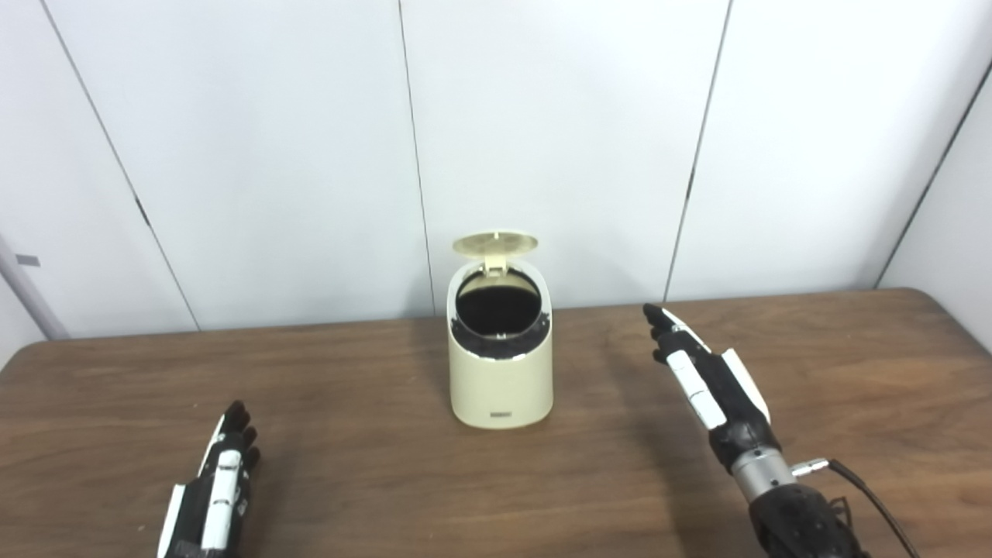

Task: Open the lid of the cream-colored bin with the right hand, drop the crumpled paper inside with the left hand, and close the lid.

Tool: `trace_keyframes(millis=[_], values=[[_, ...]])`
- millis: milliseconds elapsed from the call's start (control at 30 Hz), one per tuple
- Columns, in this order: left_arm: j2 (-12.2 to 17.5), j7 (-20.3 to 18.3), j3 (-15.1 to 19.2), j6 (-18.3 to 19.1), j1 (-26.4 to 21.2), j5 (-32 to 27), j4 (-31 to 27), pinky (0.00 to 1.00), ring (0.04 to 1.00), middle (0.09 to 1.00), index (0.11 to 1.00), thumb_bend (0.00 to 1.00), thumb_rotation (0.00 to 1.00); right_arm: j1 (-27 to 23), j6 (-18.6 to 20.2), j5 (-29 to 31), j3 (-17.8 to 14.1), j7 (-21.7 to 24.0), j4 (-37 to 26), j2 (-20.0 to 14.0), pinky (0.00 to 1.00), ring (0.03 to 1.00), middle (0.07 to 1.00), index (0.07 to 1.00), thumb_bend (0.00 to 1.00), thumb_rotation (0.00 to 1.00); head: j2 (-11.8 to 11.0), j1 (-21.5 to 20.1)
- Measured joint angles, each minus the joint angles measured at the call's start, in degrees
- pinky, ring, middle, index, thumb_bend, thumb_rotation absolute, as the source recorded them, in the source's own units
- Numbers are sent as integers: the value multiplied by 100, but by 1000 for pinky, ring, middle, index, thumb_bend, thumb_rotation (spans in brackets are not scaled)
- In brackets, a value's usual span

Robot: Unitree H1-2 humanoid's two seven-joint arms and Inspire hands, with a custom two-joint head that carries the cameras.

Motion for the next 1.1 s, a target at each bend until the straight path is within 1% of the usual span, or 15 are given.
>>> trace_keyframes(millis=[133, 300, 467, 567, 700, 800, 867, 1100], values=[[-1, 35, -26, -7, 5, 21, -2, 1000, 1000, 1000, 1000, 318, 758, -141, 19, -416, 199, 0, 4, -128, 816, 898, 923, 902, 583, 999, -26, 35], [-1, 79, -72, -11, 5, 90, -8, 1000, 1000, 1000, 1000, 316, 750, -393, 27, -923, 383, 1, 17, -213, 842, 897, 914, 900, 552, 1000, -62, 62], [-2, 84, -98, -27, 6, 162, -10, 1000, 1000, 1000, 1000, 308, 747, -696, 191, -1153, 462, 75, 14, -222, 868, 909, 923, 902, 528, 980, -53, 97], [-6, 84, -108, -28, 3, 162, -10, 1000, 1000, 1000, 1000, 319, 726, -826, 216, -1176, 499, 191, 14, -233, 877, 923, 940, 910, 529, 953, -35, 123], [-12, 84, -127, -34, 0, 185, -10, 1000, 1000, 1000, 1000, 342, 724, -984, 278, -1310, 618, 327, 6, -331, 877, 931, 954, 919, 535, 954, -26, 158], [-10, 76, -131, -57, 1, 200, -7, 1000, 1000, 1000, 1000, 335, 718, -1152, 488, -1575, 712, 405, -26, -406, 868, 924, 946, 917, 526, 963, -9, 167], [-11, 73, -131, -59, 1, 200, -5, 1000, 1000, 1000, 1000, 327, 715, -1283, 558, -1707, 772, 473, -25, -441, 872, 924, 943, 914, 525, 959, -26, 167], [-10, 72, -154, -73, -3, 247, 3, 1000, 1000, 1000, 1000, 370, 724, -1630, 564, -1917, 960, 720, 20, -635, 860, 921, 934, 910, 516, 967, -26, 220]])
